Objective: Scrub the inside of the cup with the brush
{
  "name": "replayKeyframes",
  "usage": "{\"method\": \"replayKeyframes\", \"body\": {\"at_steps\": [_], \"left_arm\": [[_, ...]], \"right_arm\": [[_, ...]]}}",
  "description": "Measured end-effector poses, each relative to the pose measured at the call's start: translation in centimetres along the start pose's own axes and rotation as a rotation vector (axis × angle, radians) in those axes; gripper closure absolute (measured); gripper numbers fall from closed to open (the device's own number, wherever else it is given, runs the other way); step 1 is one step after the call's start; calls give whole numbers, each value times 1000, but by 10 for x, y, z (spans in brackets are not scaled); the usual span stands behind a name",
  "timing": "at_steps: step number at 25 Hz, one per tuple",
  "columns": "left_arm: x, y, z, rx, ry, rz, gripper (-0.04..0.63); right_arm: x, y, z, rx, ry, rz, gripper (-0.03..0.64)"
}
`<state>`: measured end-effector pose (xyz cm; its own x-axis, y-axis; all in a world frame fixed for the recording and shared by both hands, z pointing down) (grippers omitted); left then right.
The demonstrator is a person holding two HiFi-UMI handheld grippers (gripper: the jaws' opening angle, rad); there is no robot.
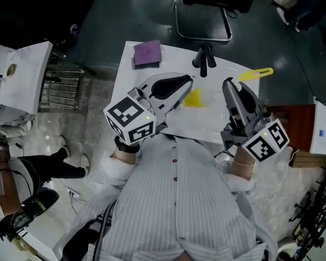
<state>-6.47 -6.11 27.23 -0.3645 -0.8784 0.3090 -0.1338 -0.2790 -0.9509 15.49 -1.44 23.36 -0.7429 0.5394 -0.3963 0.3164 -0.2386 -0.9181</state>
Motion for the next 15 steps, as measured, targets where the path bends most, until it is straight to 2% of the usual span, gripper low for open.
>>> {"method": "replayKeyframes", "body": {"at_steps": [3,15], "left_arm": [[-4,-2,-1,2,0,-11,586],[-10,0,-8,-10,-20,-40,588]], "right_arm": [[3,-3,-1,6,9,1,557],[16,-9,2,16,28,-9,557]]}}
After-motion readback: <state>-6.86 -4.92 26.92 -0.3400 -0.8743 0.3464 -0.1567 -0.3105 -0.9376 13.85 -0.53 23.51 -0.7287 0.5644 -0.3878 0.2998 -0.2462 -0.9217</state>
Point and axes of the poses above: the fingertips, and each gripper's own axes: z forward along the fingers, x to its left, y out of its top, the point moved 9 cm from there along -z, backward along the fingers, and after that the axes turned 1 degree about -x, right-handed, at the moved point
